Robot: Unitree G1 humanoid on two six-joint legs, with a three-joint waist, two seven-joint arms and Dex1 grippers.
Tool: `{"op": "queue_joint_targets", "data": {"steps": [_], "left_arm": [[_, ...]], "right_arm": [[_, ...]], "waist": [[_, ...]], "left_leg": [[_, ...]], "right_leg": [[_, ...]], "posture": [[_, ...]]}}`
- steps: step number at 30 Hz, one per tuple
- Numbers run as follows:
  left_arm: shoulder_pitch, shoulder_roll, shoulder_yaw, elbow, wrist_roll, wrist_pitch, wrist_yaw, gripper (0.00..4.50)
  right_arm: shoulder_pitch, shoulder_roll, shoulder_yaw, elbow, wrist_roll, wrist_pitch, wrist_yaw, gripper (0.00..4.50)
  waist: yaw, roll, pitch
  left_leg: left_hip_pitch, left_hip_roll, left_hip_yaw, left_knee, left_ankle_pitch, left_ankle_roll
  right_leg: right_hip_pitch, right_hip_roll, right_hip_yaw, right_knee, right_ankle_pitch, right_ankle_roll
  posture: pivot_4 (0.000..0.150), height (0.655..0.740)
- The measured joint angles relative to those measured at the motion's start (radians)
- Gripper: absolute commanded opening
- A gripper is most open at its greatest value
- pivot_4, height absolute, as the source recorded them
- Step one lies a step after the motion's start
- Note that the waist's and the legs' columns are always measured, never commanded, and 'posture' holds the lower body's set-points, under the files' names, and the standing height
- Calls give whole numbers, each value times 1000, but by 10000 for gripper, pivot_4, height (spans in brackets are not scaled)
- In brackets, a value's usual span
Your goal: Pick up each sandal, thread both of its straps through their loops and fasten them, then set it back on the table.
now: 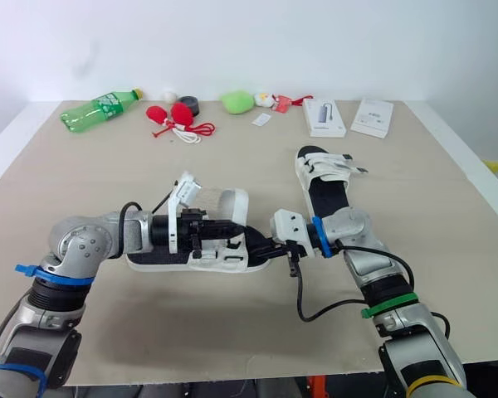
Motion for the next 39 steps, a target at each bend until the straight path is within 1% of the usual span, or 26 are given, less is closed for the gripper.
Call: {"op": "queue_joint_targets", "data": {"steps": [4, 5, 10, 13, 14, 19, 34, 39], "left_arm": [[9, 5, -4, -8, 9, 1, 1, 529], [26, 4, -8, -9, 40, -3, 9, 529], [26, -13, -5, -3, 61, -13, 14, 529], [24, -27, 5, 10, 62, -21, 17, 529], [10, -40, 31, 22, 57, -21, 29, 529], [-9, -42, 48, 32, 58, -20, 29, 529], [4, -23, 20, 4, 44, 84, -17, 529], [6, -14, -7, 0, 100, 47, -15, 529]], "right_arm": [[0, 0, 1, 1, 0, 0, -2, 0], [-1, 0, 1, 2, 0, 1, -3, 0], [-1, 0, 1, 4, 0, 1, -4, 0], [-2, 0, 0, 4, 0, 2, -4, 0], [-2, 0, 1, 4, 0, 2, -5, 0], [-2, 1, 1, 4, 0, 2, -8, 0], [-2, 1, 1, 4, 0, 2, -7, 0], [-2, 1, 1, 4, 0, 1, -7, 0]], "waist": [[0, 0, 0], [0, 0, 0], [0, 0, 0], [0, 0, 0], [0, 0, 0], [0, 0, 0], [0, 0, 0], [0, 0, 0]], "left_leg": [[0, 0, 0, 0, 0, 0], [0, 0, 0, 0, 0, 0], [0, 0, 0, 0, 0, 0], [0, 0, 0, 0, 0, 0], [0, 0, 0, 0, 0, 0], [0, 0, 0, 0, 0, 0], [0, -1, 0, 0, 0, 0], [0, -1, 0, 0, 0, -1]], "right_leg": [[0, 0, 0, 0, 0, 0], [0, 0, 0, 0, 0, 0], [0, 0, 0, 0, 0, -1], [0, 0, 0, 0, 0, -1], [0, 0, 0, 0, 0, -1], [0, 0, 0, 0, 0, -1], [0, 0, 0, 0, 0, -1], [0, 0, 0, 0, 0, -1]], "posture": [[1500, 7400], [1500, 7400], [1500, 7400], [1500, 7400], [1500, 7400], [1500, 7400], [1500, 7400], [1500, 7400]]}}
